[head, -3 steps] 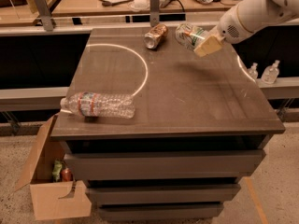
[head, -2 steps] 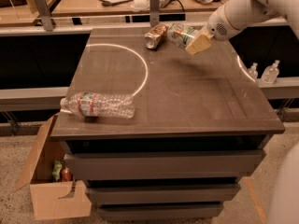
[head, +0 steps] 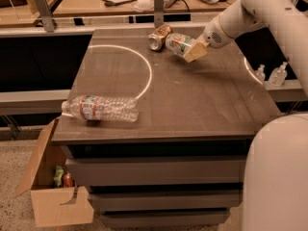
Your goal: Move 7up can near orange can
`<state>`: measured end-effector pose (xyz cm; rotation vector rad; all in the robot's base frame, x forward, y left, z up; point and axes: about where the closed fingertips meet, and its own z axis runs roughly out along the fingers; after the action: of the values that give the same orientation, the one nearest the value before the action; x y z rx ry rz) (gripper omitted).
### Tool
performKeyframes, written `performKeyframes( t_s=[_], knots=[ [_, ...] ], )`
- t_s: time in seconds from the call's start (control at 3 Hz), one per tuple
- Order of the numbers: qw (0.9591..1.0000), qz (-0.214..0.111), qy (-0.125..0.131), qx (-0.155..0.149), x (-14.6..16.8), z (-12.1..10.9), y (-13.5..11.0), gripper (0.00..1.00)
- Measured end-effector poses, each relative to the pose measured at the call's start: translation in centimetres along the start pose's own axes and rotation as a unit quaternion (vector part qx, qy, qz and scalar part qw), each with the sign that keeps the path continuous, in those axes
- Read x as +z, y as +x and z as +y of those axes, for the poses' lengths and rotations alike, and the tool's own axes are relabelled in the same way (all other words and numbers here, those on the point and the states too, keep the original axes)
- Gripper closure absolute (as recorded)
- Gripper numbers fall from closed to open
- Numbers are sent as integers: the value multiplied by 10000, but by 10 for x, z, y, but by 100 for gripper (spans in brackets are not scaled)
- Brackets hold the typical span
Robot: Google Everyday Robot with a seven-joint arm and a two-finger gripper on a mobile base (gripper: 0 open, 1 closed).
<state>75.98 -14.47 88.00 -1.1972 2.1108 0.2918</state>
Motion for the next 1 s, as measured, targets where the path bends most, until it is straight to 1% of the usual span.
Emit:
performKeyframes(
  t_s=[0.33,0.67,1.0],
  knots=[
    [9999,55,-126,-8,20,-3,0,82],
    [9997,39,-222,9,38,-6,-2,58],
    [9996,41,-273,41,49,-9,-2,35]
  ],
)
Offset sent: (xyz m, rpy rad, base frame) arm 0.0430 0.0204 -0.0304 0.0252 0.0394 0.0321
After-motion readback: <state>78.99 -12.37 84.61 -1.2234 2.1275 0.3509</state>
